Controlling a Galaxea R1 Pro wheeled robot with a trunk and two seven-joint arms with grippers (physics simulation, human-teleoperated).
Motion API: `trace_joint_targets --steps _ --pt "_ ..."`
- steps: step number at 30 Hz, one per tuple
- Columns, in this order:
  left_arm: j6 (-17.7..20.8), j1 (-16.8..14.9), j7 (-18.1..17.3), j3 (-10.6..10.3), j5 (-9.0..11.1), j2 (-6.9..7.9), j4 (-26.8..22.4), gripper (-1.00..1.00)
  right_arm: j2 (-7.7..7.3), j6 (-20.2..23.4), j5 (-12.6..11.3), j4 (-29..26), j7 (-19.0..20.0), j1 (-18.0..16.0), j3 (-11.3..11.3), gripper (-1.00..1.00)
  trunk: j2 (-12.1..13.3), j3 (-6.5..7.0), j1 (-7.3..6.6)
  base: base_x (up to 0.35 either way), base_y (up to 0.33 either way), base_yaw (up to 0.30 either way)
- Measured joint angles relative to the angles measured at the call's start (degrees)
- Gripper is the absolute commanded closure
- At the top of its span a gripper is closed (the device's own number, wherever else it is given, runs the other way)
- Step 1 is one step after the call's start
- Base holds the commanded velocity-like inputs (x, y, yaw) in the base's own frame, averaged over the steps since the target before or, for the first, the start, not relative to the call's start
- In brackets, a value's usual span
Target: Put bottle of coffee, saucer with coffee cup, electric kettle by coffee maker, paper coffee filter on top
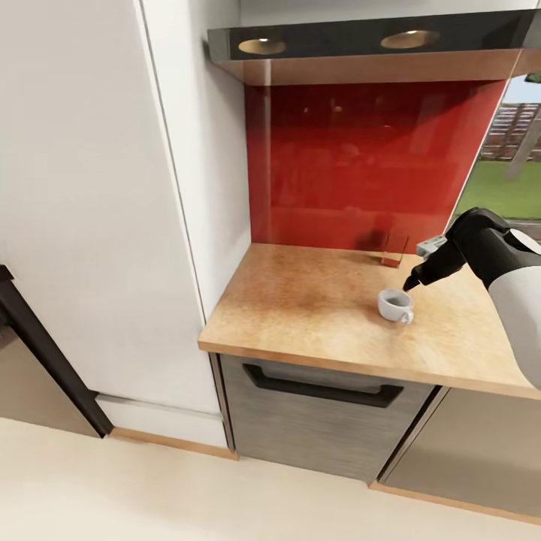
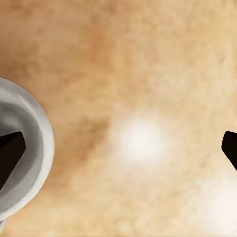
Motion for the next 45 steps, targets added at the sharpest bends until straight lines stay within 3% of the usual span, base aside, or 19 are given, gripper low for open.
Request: trace_joint_targets --steps 17,25,30,45 --pt "0.0 0.0 -0.1 0.0 0.0 0.0 0.0 -1.0 0.04 -0.1 -4.6 0.5 0.0 0.3 0.0 -1.0 0.0 0.0 0.01 0.012 0.009 0.0" --pt "0.0 0.0 -0.2 0.0 0.0 0.0 0.0 -1.0 0.03 -0.1 -4.8 0.5 0.0 0.8 0.0 -1.0 0.0 0.0 0.01 0.0 0.0 0.0" --pt "0.0 0.0 -0.2 0.0 0.0 0.0 0.0 -1.0 0.03 -0.1 -4.9 0.5 0.0 1.1 0.0 -1.0 -2.0 -0.89 1.1 0.0 0.0 0.0" --pt "0.0 0.0 -0.1 0.0 0.0 0.0 0.0 -1.0 -0.06 -0.2 -4.9 0.6 0.1 1.4 0.0 -1.0 -4.0 -1.8 2.21 0.0 0.0 0.0"
